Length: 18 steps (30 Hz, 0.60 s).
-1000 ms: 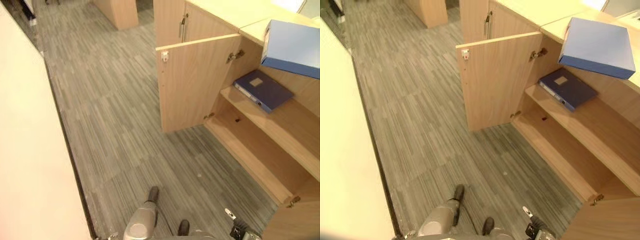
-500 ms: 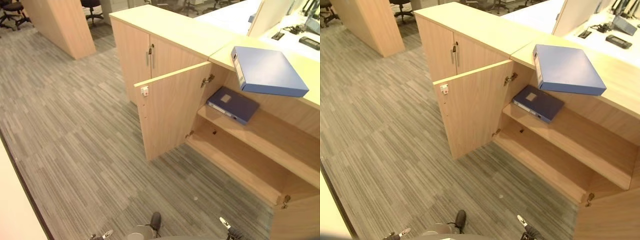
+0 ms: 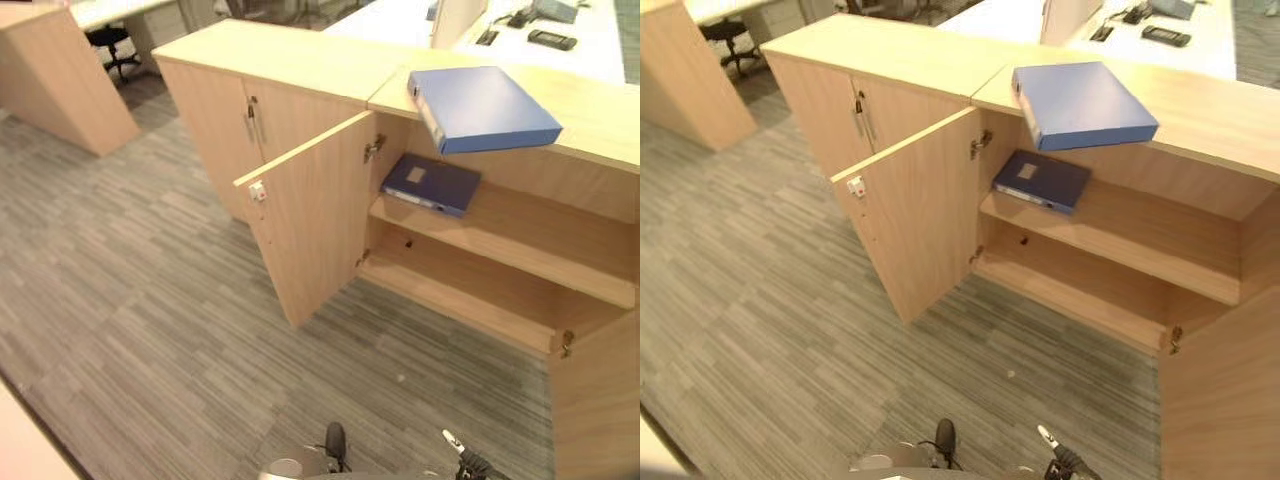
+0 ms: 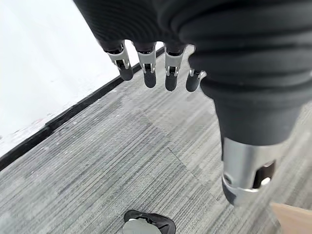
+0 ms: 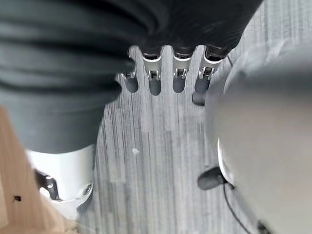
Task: Put the empty folder in the office cabinet
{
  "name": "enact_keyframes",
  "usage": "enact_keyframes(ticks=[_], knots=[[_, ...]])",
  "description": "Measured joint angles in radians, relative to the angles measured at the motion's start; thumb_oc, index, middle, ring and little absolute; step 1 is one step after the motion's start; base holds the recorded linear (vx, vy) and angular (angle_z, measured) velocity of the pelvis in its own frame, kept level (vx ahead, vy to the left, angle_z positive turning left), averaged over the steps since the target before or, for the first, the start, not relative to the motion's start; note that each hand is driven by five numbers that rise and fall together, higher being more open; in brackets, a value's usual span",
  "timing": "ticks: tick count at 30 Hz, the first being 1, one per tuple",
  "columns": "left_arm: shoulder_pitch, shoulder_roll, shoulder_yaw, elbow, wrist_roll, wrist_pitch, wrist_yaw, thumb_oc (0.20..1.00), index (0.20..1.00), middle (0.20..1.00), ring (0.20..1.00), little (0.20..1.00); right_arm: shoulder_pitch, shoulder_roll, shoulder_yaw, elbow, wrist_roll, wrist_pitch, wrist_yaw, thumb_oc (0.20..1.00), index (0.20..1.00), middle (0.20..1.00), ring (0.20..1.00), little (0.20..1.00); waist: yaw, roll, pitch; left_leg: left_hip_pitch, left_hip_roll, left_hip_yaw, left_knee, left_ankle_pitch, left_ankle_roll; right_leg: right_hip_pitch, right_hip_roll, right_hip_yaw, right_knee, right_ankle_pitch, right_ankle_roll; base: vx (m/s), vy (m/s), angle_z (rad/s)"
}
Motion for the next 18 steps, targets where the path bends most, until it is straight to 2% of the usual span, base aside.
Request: enact_keyframes(ticks=[1,2,3,4,5,6,7,8,9,11,12,13,15,17,18], knots=[[-0.007,0.024,0.008,-0.003,0.000,0.001,-0.003,1.000,1.000,1.000,1.000,1.000,-0.004,0.023,0.001,-0.006,-0.001,-0.001,0.001,1.000,1.000,1.000,1.000,1.000,0.001,-0.044,0.000,-0.043,-0.036,0.002,0.093,-0.031,0.020,-0.012,-0.039,-0.002,-0.033,0.006,0.011,0.11,-0.001,-0.21],[-0.018,0.033,0.009,-0.009,0.001,0.010,0.000,1.000,1.000,1.000,1.000,1.000,-0.008,0.023,0.001,-0.022,-0.001,-0.001,0.002,1.000,1.000,1.000,1.000,1.000,-0.004,-0.061,0.010,-0.111,-0.029,0.017,0.360,-0.084,0.072,-0.021,-0.048,0.008,-0.038,0.024,0.107,0.14,-0.016,-0.46],[0.008,0.017,0.009,-0.011,0.001,0.021,-0.002,1.000,1.000,1.000,1.000,1.000,-0.004,0.001,0.008,-0.028,0.000,-0.001,0.002,1.000,1.000,1.000,1.000,1.000,-0.002,-0.022,0.006,-0.078,0.016,0.007,0.435,-0.229,0.054,-0.022,-0.012,0.013,-0.014,0.020,0.142,0.21,-0.055,-1.02],[0.025,0.005,0.009,-0.012,0.001,0.026,0.001,1.000,1.000,1.000,1.000,1.000,0.000,-0.013,0.038,-0.047,0.000,0.000,0.001,1.000,1.000,1.000,1.000,1.000,0.001,-0.001,0.029,0.009,0.027,0.008,0.334,-0.275,0.047,-0.051,-0.024,0.017,0.091,-0.005,0.182,0.22,-0.092,-1.21],[0.030,0.001,0.009,-0.012,0.002,0.025,-0.001,1.000,1.000,1.000,1.000,1.000,-0.003,-0.016,0.040,-0.060,0.001,-0.001,0.001,1.000,1.000,1.000,1.000,1.000,-0.011,0.010,0.029,0.034,0.047,0.010,0.281,-0.243,0.044,-0.097,0.003,-0.013,0.114,-0.011,0.178,0.16,-0.091,-0.98],[0.029,0.004,0.011,-0.012,0.008,0.024,-0.001,1.000,1.000,1.000,1.000,1.000,-0.004,-0.015,0.042,-0.068,0.001,-0.001,0.000,1.000,1.000,1.000,1.000,1.000,-0.027,0.009,0.031,0.038,0.057,0.010,0.239,-0.217,0.041,-0.129,0.027,-0.048,0.081,0.008,0.177,0.17,-0.134,-0.38],[0.014,0.016,0.013,-0.011,0.020,0.023,-0.001,1.000,1.000,1.000,1.000,1.000,-0.005,-0.013,0.042,-0.064,0.001,0.000,-0.001,1.000,1.000,1.000,1.000,1.000,-0.043,-0.022,0.038,0.045,0.055,0.016,0.201,-0.194,0.039,-0.150,0.032,-0.072,0.037,0.033,0.180,0.11,-0.099,-0.04],[0.002,0.026,0.022,-0.016,0.026,0.019,-0.002,1.000,1.000,1.000,1.000,1.000,0.003,-0.011,0.041,-0.062,0.001,0.002,-0.004,1.000,1.000,1.000,1.000,1.000,-0.052,-0.047,0.042,0.056,0.048,0.018,0.184,-0.179,0.037,-0.164,0.033,-0.077,-0.003,0.060,0.175,0.17,-0.144,0.09],[-0.006,0.034,0.035,-0.022,0.030,0.019,-0.002,1.000,1.000,1.000,1.000,1.000,0.013,-0.009,0.039,-0.059,0.001,0.003,-0.006,1.000,1.000,1.000,1.000,1.000,-0.050,-0.067,0.050,0.075,0.045,0.021,0.164,-0.170,0.034,-0.161,0.038,-0.080,-0.041,0.109,0.150,0.13,-0.076,0.05],[-0.003,0.031,0.047,-0.022,0.036,0.020,-0.004,1.000,1.000,1.000,1.000,1.000,0.023,-0.011,0.040,-0.057,0.002,0.004,-0.010,1.000,1.000,1.000,1.000,1.000,-0.044,-0.079,0.044,0.101,0.056,0.028,0.132,-0.164,0.024,-0.122,0.057,-0.107,-0.087,0.167,0.123,0.31,-0.148,-0.15],[0.008,0.019,0.047,-0.021,0.037,0.021,-0.005,1.000,1.000,1.000,1.000,1.000,0.025,-0.012,0.041,-0.054,0.002,0.001,-0.011,1.000,1.000,1.000,1.000,1.000,-0.045,-0.075,0.039,0.142,0.072,0.028,0.085,-0.156,0.012,-0.097,0.077,-0.137,-0.116,0.191,0.096,0.31,-0.138,-0.17],[0.013,0.013,0.047,-0.019,0.037,0.025,-0.005,1.000,1.000,1.000,1.000,1.000,0.028,-0.012,0.041,-0.052,0.002,0.001,-0.011,1.000,1.000,1.000,1.000,1.000,-0.048,-0.071,0.029,0.155,0.083,0.026,0.069,-0.154,0.006,-0.088,0.094,-0.137,-0.128,0.199,0.085,0.28,-0.132,-0.08],[0.033,0.003,0.044,-0.022,0.037,0.025,-0.011,1.000,1.000,1.000,1.000,1.000,0.038,-0.017,0.040,-0.053,0.002,0.001,-0.011,1.000,1.000,1.000,1.000,1.000,-0.048,-0.062,0.002,0.171,0.107,0.019,0.056,-0.141,-0.004,-0.056,0.135,-0.143,-0.167,0.195,0.061,0.23,-0.137,0.03],[0.033,-0.006,0.036,-0.018,0.037,0.027,-0.015,1.000,1.000,1.000,1.000,1.000,0.047,-0.030,0.042,-0.050,0.002,0.000,-0.012,1.000,1.000,1.000,1.000,1.000,-0.060,-0.036,-0.022,0.177,0.134,0.015,0.054,-0.152,-0.025,-0.047,0.162,-0.157,-0.175,0.177,0.031,0.20,-0.155,0.10],[0.037,-0.007,0.022,-0.018,0.037,0.026,-0.016,1.000,1.000,1.000,1.000,1.000,0.050,-0.037,0.043,-0.046,0.002,-0.001,-0.011,1.000,1.000,1.000,1.000,1.000,-0.063,-0.029,-0.031,0.182,0.142,0.012,0.071,-0.141,-0.041,-0.038,0.169,-0.160,-0.169,0.171,-0.017,0.27,-0.239,0.12]])
